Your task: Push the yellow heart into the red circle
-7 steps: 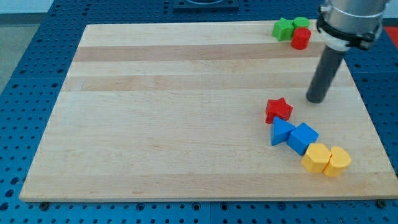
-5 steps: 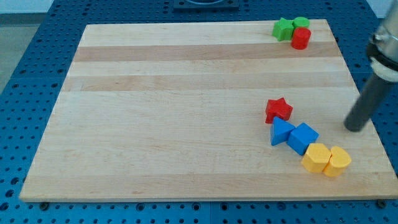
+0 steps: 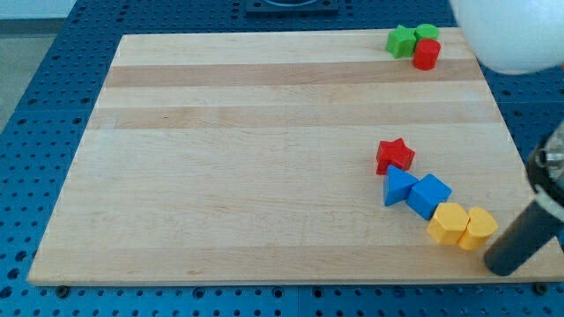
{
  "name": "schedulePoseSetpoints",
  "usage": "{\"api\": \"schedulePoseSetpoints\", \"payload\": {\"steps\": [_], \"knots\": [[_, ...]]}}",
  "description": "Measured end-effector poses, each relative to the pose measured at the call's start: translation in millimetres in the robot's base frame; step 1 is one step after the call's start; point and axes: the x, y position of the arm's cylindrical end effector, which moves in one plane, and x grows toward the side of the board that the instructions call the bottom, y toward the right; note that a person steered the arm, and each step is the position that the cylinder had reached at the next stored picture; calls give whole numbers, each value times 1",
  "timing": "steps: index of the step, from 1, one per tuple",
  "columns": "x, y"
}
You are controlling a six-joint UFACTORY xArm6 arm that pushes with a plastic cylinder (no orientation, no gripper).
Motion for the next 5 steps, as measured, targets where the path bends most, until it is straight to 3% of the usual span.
{"api": "schedulePoseSetpoints", "payload": {"steps": [5], "knots": [[-49,6]]}}
